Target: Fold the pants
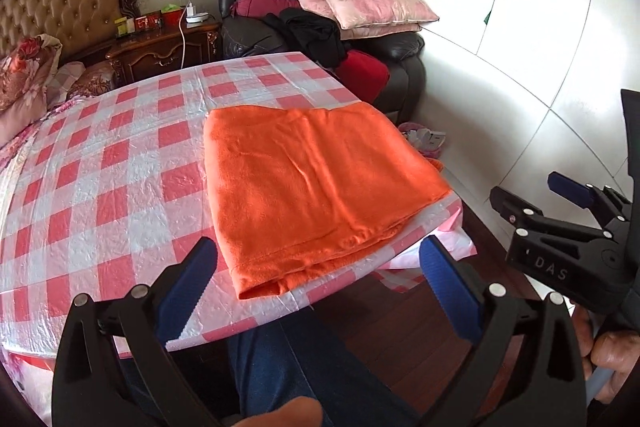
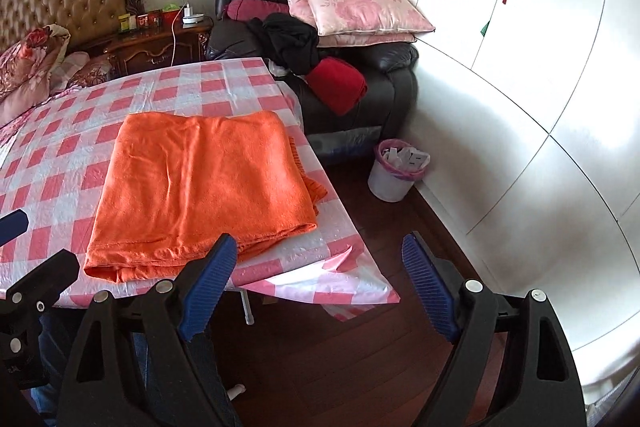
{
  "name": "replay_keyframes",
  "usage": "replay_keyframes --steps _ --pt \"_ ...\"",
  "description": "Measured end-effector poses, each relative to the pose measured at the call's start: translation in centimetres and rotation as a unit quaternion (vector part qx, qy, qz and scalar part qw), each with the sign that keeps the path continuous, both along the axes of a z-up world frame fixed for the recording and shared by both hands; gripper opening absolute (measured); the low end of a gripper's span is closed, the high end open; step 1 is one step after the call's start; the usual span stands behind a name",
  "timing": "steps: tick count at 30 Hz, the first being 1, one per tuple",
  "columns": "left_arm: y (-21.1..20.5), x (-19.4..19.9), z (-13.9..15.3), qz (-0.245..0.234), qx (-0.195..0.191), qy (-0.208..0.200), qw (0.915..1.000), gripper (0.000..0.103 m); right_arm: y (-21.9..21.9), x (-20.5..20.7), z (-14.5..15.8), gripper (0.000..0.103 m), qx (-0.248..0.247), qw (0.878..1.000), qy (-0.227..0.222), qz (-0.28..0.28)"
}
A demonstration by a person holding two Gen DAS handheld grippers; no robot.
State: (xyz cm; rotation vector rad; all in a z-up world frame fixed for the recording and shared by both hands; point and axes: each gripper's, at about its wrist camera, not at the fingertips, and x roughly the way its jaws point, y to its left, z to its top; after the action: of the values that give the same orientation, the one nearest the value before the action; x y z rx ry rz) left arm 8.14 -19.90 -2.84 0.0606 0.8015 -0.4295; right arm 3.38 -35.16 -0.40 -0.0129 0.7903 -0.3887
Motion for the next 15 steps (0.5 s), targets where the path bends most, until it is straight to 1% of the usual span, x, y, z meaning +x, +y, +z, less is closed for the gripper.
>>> replay_keyframes --steps 2,5,15 --pt "0.0 0.2 -0.18 0.006 0.005 0.004 1.0 0.101 -0.1 0.02 -0.1 0.081 0.002 1.0 0.0 0.0" --pt "-0.03 0.27 -0.33 0.011 0.018 -0.002 0.9998 0.101 -0.11 -0.07 -0.08 0.081 0.004 1.0 0.001 -0.002" --pt "-0.03 0.29 -0.37 0.01 0.021 -0.004 0.9997 0.101 -0.19 -0.14 -0.12 0.081 0.005 1.0 0.002 -0.002"
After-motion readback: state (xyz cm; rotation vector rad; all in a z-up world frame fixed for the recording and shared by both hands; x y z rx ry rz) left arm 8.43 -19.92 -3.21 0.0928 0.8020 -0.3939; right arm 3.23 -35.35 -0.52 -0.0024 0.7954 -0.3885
